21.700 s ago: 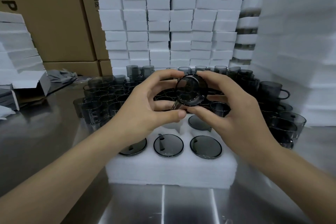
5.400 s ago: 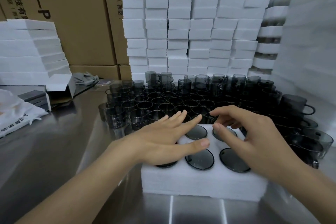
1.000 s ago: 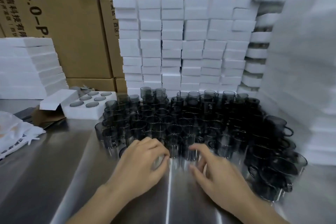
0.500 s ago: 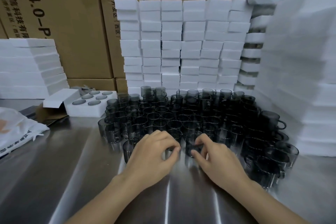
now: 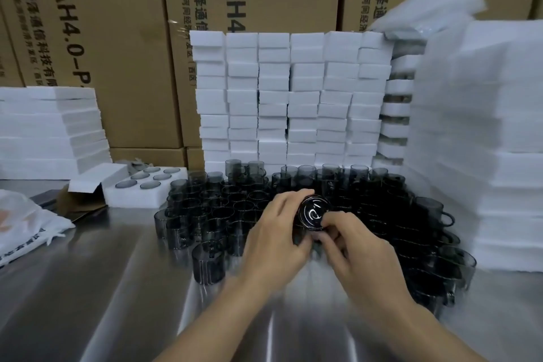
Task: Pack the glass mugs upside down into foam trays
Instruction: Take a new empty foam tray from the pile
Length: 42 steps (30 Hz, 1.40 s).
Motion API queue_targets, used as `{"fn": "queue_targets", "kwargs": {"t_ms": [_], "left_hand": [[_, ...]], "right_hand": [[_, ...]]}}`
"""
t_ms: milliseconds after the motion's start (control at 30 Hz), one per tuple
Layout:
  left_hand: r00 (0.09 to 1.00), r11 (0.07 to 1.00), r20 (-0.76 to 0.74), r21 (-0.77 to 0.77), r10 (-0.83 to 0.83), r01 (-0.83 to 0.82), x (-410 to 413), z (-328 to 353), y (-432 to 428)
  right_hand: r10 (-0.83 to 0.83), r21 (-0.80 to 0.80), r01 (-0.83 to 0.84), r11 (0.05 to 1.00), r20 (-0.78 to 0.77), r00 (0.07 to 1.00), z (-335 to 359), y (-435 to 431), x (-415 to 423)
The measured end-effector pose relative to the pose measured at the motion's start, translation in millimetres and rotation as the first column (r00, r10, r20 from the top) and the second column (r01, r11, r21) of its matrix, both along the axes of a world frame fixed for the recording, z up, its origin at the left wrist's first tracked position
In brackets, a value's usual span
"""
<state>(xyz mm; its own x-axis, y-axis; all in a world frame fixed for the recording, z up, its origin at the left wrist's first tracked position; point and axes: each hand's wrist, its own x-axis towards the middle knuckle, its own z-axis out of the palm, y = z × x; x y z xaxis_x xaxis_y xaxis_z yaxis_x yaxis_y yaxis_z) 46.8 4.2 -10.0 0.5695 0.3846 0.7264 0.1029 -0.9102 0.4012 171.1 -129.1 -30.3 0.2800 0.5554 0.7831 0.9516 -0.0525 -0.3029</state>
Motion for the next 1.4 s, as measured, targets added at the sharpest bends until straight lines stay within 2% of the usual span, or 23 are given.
{"fn": "queue_targets", "kwargs": {"t_ms": [133, 267, 367, 667, 1033, 1133, 1267, 1400], "left_hand": [[0.990, 0.996, 0.135, 0.076, -0.049, 0.039, -3, 2, 0], [0.950, 0.992, 0.287, 0.040, -0.126, 0.119, -3, 9, -6], [0.930, 0.990, 0.340, 0.054, -0.140, 0.129, -4, 13, -8], [0.927, 0.988, 0.362, -0.079, -0.096, 0.134, -7, 19, -9], [0.914, 0.950, 0.381, -0.208, -0.140, 0.232, -9, 23, -14], [0.897, 0.892, 0.402, -0.315, -0.184, 0.324, -9, 25, -16], [0.883, 0.748, 0.391, -0.497, -0.259, 0.439, -12, 35, -18], [0.925, 0.652, 0.268, -0.657, -0.268, 0.379, -10, 34, -15]], "right_hand": [[-0.016, 0.082, 0.008, 0.997, 0.102, 0.995, 8, -3, 4], [0.098, 0.199, -0.090, 0.976, -0.033, 0.995, 12, -7, 4], [0.105, 0.226, -0.086, 0.970, -0.071, 0.992, 13, -7, 0], [0.134, 0.178, -0.120, 0.977, -0.071, 0.988, 7, -3, 10], [0.214, 0.229, -0.192, 0.954, -0.078, 0.974, 5, -2, 11], [0.202, 0.232, -0.184, 0.955, -0.057, 0.978, 8, -3, 11], [0.187, 0.212, -0.169, 0.963, -0.070, 0.980, 8, -3, 11], [0.178, 0.159, -0.158, 0.974, -0.118, 0.977, 7, -2, 12]]}}
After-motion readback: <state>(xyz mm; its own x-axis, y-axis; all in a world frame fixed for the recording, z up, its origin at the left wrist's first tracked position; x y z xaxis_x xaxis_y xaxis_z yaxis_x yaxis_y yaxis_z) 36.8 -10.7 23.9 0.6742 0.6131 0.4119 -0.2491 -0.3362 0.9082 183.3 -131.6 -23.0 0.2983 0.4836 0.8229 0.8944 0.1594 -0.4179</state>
